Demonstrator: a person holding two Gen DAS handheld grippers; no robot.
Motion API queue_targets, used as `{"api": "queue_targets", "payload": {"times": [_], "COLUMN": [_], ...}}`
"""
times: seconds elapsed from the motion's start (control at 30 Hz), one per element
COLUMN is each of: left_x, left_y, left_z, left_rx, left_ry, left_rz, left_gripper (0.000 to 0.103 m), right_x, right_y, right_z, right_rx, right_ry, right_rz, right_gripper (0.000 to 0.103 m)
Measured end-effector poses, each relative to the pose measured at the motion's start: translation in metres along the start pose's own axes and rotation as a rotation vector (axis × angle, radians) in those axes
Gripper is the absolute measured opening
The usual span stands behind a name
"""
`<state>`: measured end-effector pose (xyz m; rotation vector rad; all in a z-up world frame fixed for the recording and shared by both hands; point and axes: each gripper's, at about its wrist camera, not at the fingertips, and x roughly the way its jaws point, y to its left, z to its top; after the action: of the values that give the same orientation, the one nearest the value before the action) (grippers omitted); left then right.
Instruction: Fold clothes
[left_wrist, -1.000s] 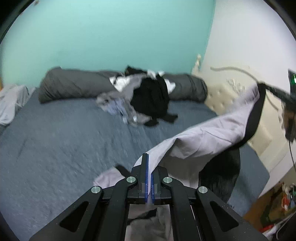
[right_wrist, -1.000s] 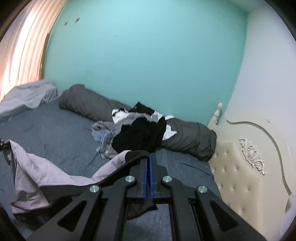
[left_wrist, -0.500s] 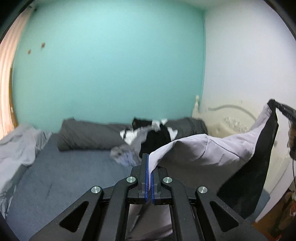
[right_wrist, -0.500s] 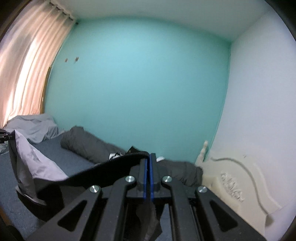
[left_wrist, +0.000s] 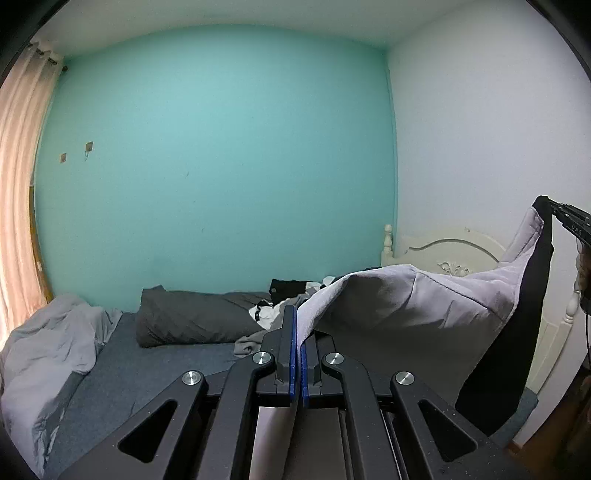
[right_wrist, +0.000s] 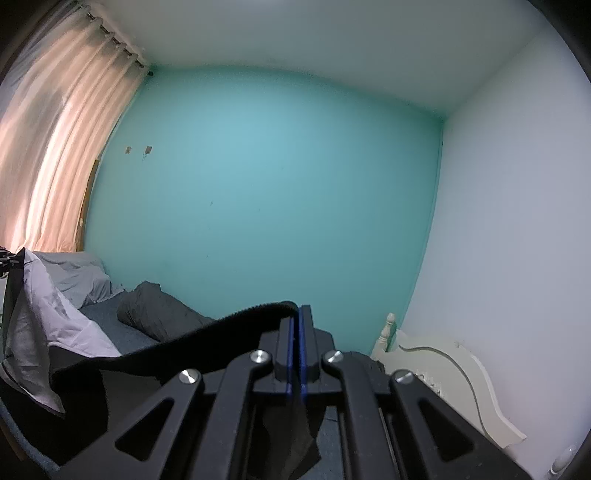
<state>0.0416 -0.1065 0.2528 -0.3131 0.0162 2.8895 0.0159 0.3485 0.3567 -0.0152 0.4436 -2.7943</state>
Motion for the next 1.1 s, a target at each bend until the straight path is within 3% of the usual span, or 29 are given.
{"api": "queue_targets", "payload": {"times": [0.2, 0.37, 0.67, 0.93, 1.1], "left_x": [0.053, 0.136, 0.321, 0.467, 0.536], "left_y": [0.009, 0.030, 0.073, 0.114, 0.129], "left_z": [-0.028, -0.083, -0.204, -0.273, -0.309], "left_rx": [-0.030, -0.066, -0.137, -0.200, -0.199], "left_ry": [0.084, 0.207, 0.421, 0.523, 0.576], "left_rz": [-0.008, -0.008, 0.024, 0.068, 0.103], "left_gripper": [0.001, 0.001, 0.001, 0.001, 0.001], "right_x": [0.051, 0.137, 0.339, 0.473, 0.544], "right_y": [0.013, 0.032, 0.084, 0.110, 0.120], "right_z": [-0.026, -0.084, -0.250, -0.359, -0.418], "right_rx": [-0.022, -0.021, -0.019, -0.003, 0.008], "right_ry": [0.108, 0.241, 0.512, 0.629, 0.683], "right_rz": [0.031, 0.075, 0.127, 0.113, 0.108], "right_gripper": [0.002, 0.002, 0.002, 0.002, 0.002]}}
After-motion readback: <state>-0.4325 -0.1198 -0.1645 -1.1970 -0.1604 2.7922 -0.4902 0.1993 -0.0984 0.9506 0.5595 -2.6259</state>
